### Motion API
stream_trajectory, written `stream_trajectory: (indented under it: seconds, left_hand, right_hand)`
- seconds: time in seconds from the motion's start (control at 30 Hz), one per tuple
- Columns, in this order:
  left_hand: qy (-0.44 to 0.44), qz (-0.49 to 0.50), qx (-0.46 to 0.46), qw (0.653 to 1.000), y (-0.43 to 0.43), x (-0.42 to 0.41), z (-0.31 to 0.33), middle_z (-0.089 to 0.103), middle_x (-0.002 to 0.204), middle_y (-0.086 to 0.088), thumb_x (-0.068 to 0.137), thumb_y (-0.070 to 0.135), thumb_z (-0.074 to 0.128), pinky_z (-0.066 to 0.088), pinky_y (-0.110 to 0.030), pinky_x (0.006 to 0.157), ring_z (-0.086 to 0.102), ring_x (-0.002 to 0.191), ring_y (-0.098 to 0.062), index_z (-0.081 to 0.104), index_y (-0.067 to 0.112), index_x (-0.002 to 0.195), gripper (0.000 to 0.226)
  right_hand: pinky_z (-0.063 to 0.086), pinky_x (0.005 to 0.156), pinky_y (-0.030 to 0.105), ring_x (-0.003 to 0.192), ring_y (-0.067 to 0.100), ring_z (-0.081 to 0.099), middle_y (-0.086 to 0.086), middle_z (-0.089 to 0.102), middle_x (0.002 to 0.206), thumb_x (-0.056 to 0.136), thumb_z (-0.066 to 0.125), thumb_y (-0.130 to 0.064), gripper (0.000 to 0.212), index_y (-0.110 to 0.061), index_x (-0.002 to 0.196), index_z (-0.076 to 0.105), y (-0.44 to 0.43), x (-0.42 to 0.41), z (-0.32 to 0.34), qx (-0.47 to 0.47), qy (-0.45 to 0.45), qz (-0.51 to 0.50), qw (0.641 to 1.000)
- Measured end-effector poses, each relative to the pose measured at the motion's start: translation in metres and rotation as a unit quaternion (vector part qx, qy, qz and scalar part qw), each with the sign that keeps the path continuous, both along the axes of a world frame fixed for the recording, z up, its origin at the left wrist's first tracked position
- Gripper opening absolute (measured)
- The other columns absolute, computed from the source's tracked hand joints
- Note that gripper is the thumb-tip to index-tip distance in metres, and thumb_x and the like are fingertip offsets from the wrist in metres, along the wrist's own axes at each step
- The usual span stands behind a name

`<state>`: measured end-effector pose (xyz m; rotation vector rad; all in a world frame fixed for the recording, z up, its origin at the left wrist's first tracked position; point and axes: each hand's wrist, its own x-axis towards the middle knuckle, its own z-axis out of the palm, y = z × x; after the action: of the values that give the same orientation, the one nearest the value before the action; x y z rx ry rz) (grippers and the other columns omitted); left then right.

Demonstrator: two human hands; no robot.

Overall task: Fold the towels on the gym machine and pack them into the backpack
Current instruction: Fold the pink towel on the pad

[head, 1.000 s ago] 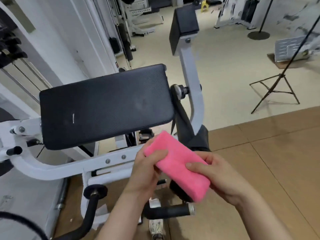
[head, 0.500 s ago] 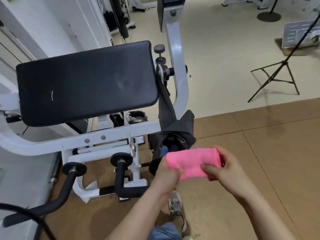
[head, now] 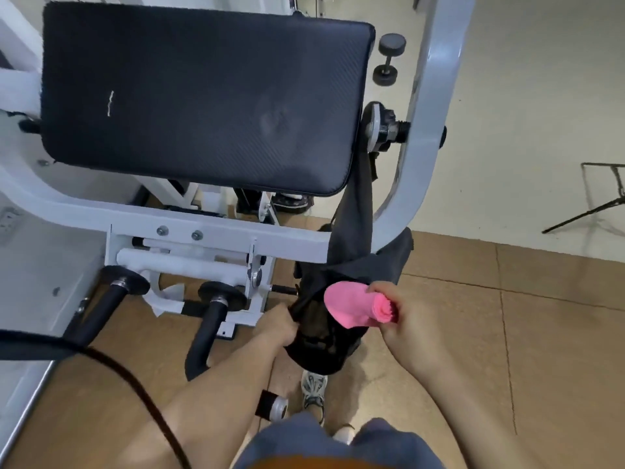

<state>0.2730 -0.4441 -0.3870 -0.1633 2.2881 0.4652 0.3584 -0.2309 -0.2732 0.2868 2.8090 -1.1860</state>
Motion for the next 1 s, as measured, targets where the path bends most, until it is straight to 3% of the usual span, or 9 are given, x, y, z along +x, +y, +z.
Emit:
stream_trajectory:
  seconds: [0.13, 0.23, 0.33, 0.4, 0.57, 0.67, 0.77, 0.9, 1.0]
  left_hand:
    - [0.024, 0.092, 0.023, 0.995, 0.01, 0.015, -0.013, 0.064, 0.116, -0.018, 0.098, 0.024, 0.046, 0.046, -0.033, 0.079, 0.06, 0.106, -0.036, 0.059, 0.005, 0.114, 0.028]
    - [0.069, 0.215, 0.114, 0.967, 0.031, 0.026, 0.012, 0.061, 0.125, -0.016, 0.102, 0.022, 0.041, 0.045, -0.033, 0.089, 0.056, 0.115, -0.033, 0.055, 0.003, 0.124, 0.031]
    - [0.138, 0.306, 0.191, 0.922, 0.061, 0.041, 0.059, 0.056, 0.127, -0.01, 0.104, 0.018, 0.036, 0.038, -0.028, 0.09, 0.051, 0.121, -0.029, 0.049, 0.006, 0.13, 0.031]
    - [0.188, 0.308, 0.216, 0.907, 0.081, 0.059, 0.092, 0.058, 0.121, -0.007, 0.104, 0.02, 0.035, 0.04, -0.032, 0.091, 0.052, 0.116, -0.026, 0.049, 0.013, 0.125, 0.026]
    - [0.284, 0.333, 0.168, 0.883, 0.11, 0.09, 0.167, 0.06, 0.091, -0.006, 0.099, 0.024, 0.043, 0.038, -0.033, 0.067, 0.055, 0.082, -0.02, 0.052, 0.014, 0.101, 0.014]
    - [0.299, 0.309, 0.13, 0.893, 0.116, 0.096, 0.201, 0.055, 0.069, -0.008, 0.097, 0.031, 0.042, 0.037, -0.035, 0.063, 0.053, 0.069, -0.027, 0.048, 0.01, 0.073, 0.032]
    - [0.297, 0.337, 0.123, 0.885, 0.117, 0.098, 0.222, 0.043, 0.051, -0.001, 0.095, 0.038, 0.043, 0.033, -0.034, 0.056, 0.045, 0.056, -0.025, 0.038, 0.014, 0.055, 0.047]
    - [0.29, 0.408, 0.157, 0.852, 0.114, 0.097, 0.227, 0.046, 0.056, -0.003, 0.092, 0.038, 0.043, 0.036, -0.033, 0.061, 0.047, 0.06, -0.023, 0.044, 0.014, 0.059, 0.041]
    - [0.291, 0.405, 0.173, 0.85, 0.115, 0.1, 0.226, 0.044, 0.059, -0.006, 0.094, 0.034, 0.042, 0.033, -0.033, 0.061, 0.044, 0.06, -0.021, 0.042, 0.013, 0.062, 0.038]
  right_hand:
    - [0.053, 0.064, 0.032, 0.075, 0.013, 0.062, -0.012, 0.066, 0.091, 0.072, 0.066, 0.004, 0.063, -0.043, 0.112, 0.054, 0.02, -0.01, -0.016, 0.021, 0.0, 0.075, 0.997]
    - [0.05, 0.063, 0.024, 0.072, 0.01, 0.058, -0.014, 0.061, 0.093, 0.071, 0.057, 0.005, 0.079, -0.058, 0.118, 0.047, 0.037, -0.012, -0.019, 0.058, 0.03, 0.13, 0.989]
    - [0.041, 0.068, 0.018, 0.084, 0.015, 0.059, -0.01, 0.059, 0.098, 0.073, 0.053, 0.008, 0.059, -0.031, 0.116, 0.064, 0.061, -0.013, -0.006, 0.038, 0.029, 0.197, 0.979]
    - [0.04, 0.07, 0.019, 0.088, 0.015, 0.059, -0.009, 0.059, 0.101, 0.075, 0.05, 0.003, 0.052, -0.026, 0.115, 0.066, 0.075, -0.011, 0.008, 0.048, 0.056, 0.223, 0.972]
    - [0.05, 0.072, 0.029, 0.085, 0.017, 0.061, -0.006, 0.064, 0.094, 0.075, 0.056, -0.009, 0.044, -0.036, 0.109, 0.057, 0.101, -0.012, 0.051, -0.001, 0.061, 0.244, 0.968]
    - [0.047, 0.067, 0.024, 0.079, 0.007, 0.059, -0.012, 0.062, 0.087, 0.072, 0.061, -0.016, 0.041, -0.038, 0.107, 0.052, 0.097, -0.004, 0.08, -0.01, 0.05, 0.308, 0.95]
    - [0.048, 0.075, 0.034, 0.093, 0.018, 0.062, -0.01, 0.065, 0.101, 0.074, 0.067, -0.026, 0.048, -0.036, 0.116, 0.047, 0.086, 0.006, 0.083, 0.048, 0.029, 0.394, 0.917]
    - [0.05, 0.079, 0.035, 0.094, 0.014, 0.061, -0.011, 0.066, 0.102, 0.074, 0.068, -0.027, 0.044, -0.036, 0.114, 0.052, 0.089, 0.009, 0.078, 0.052, -0.037, 0.496, 0.866]
    - [0.043, 0.073, 0.03, 0.096, 0.019, 0.058, -0.01, 0.059, 0.1, 0.08, 0.06, -0.015, 0.035, -0.036, 0.107, 0.052, 0.084, 0.015, 0.07, 0.057, 0.033, 0.478, 0.876]
